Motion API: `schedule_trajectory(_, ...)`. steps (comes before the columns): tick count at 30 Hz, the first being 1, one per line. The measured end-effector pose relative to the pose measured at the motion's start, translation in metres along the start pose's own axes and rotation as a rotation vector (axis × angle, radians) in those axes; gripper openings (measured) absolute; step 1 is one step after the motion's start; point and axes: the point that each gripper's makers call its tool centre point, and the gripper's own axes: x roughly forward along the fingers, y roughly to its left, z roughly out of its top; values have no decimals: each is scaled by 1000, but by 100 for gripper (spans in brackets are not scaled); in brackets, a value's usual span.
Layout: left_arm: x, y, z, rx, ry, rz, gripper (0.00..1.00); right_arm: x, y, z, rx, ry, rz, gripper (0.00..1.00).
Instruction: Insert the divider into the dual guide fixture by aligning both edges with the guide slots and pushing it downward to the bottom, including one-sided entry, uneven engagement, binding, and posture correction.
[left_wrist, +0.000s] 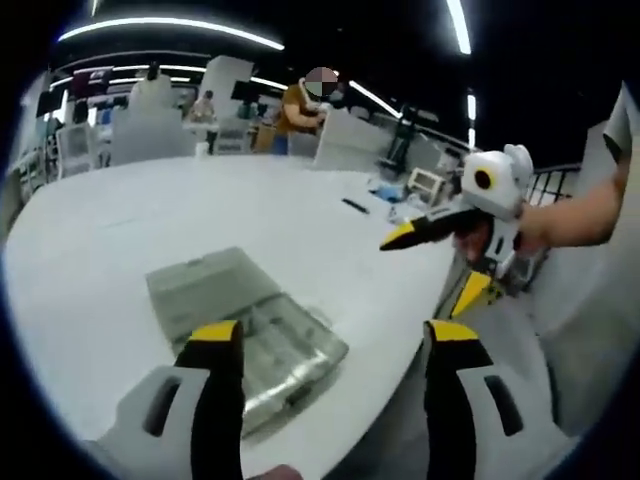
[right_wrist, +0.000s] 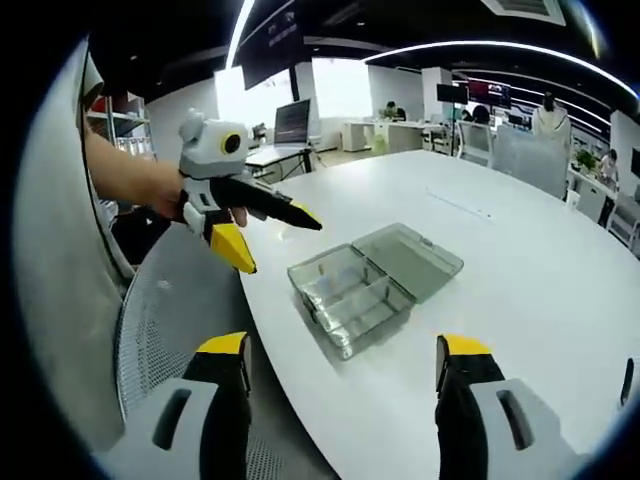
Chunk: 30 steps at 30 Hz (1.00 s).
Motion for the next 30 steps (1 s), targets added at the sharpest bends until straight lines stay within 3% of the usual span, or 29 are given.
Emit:
schedule_trajectory(9,1,-6,-5,76,11,-8,79,-4,-16,-9,-23,47,-12,73)
schedule_trajectory(22,1,-6,-6,121,13,4,81,-10,-45,-33,-41,123,-31,71)
schedule_trajectory(30,1,-8,-6,138,22,5,81,-14,-66,-57,-50,199,-48,68)
